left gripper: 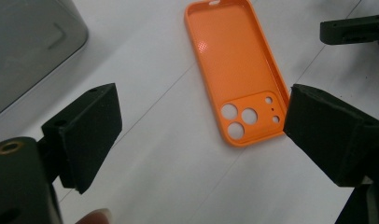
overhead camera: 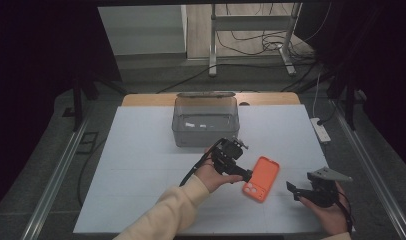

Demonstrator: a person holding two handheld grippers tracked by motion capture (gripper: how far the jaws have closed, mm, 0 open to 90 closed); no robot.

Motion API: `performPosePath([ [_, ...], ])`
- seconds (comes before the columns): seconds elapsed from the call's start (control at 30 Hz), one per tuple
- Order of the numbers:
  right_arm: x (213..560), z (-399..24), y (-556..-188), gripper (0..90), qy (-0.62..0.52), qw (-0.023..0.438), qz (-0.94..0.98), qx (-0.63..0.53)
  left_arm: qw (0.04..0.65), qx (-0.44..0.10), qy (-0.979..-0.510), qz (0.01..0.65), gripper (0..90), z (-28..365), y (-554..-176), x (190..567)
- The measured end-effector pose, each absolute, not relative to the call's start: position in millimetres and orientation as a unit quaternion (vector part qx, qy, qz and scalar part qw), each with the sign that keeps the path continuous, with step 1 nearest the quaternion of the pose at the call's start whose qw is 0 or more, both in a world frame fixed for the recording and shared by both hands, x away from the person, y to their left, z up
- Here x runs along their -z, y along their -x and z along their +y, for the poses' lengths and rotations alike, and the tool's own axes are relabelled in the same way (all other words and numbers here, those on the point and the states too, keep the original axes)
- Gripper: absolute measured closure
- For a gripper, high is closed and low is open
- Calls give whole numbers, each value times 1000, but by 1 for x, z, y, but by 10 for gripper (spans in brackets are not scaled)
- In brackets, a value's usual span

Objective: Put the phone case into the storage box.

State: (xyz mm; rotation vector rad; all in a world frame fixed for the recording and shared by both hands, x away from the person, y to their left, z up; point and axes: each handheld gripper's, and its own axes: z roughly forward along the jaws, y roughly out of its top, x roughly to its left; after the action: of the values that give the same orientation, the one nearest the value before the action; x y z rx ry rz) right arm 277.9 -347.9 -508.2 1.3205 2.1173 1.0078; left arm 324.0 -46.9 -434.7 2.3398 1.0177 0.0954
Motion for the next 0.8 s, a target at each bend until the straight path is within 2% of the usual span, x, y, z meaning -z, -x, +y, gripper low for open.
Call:
performPosePath([
  [0.8,509,-348,-278,133,-480,221,767,-364,261,-8,-887,381,118,-72,-341,453],
])
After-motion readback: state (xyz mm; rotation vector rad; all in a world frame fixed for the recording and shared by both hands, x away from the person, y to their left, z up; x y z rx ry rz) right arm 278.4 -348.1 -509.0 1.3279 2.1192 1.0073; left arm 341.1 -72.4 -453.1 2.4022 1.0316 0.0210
